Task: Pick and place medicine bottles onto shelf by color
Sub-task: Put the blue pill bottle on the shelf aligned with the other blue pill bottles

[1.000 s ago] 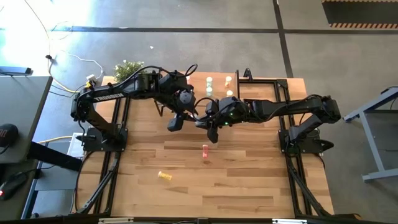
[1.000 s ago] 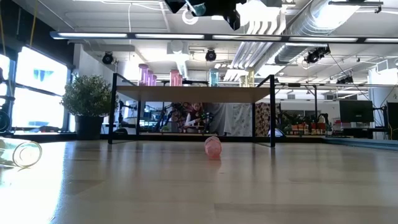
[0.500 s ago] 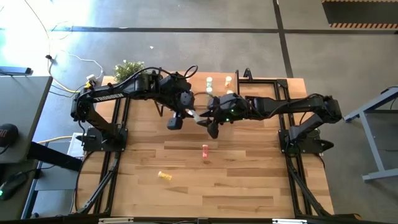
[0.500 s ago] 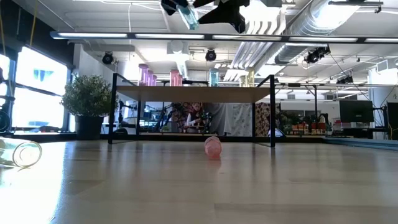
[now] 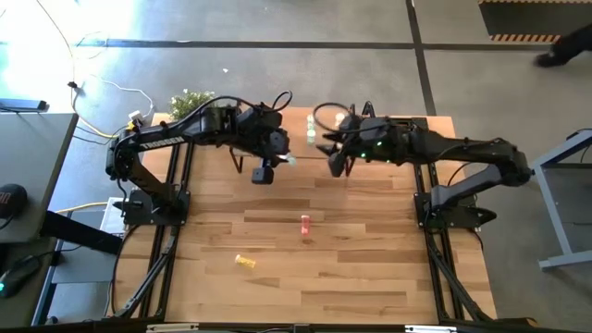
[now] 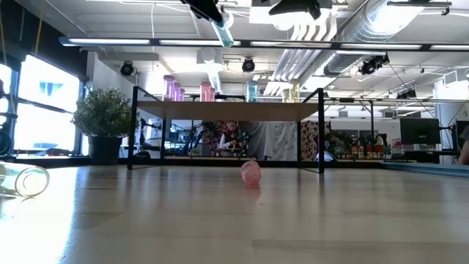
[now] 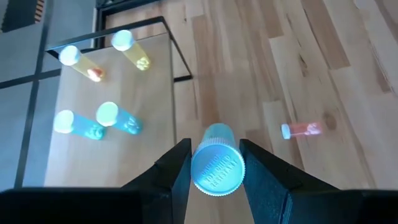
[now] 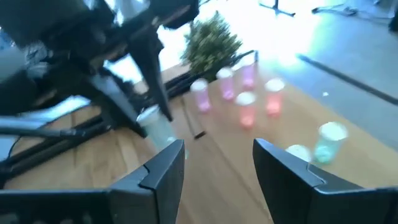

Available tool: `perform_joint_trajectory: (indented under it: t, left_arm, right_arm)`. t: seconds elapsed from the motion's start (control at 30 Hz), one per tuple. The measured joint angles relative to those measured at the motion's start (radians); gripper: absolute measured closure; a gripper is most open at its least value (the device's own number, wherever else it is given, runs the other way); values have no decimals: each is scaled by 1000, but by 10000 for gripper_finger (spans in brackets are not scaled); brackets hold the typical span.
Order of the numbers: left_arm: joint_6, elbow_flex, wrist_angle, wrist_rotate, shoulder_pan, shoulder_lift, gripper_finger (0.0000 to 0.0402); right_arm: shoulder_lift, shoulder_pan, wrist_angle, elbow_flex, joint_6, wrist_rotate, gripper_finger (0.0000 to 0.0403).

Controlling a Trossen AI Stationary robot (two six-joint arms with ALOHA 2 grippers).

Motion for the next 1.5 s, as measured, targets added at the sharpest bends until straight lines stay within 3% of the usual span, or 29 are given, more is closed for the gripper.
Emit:
perform_joint_trajectory:
  t: [0.33,0.5,0.73,1.1,1.5]
  left_arm:
    - [42,0,30,0,40,0,286]
    - [45,16,64,7,39,26,286]
    - [69,137,53,4,39,125,286]
    - [187,252,-36,4,39,276,286]
    - [410,330,-73,-95,45,372,286]
  right_arm:
    - [-80,-110,-36,0,-129,-2,221]
    - [-98,-189,-49,0,-161,-75,221]
    - [-98,-270,-90,0,-186,-158,221]
    - [-97,-312,-173,0,-186,-182,221]
    - [-97,-312,-209,0,-212,-182,221]
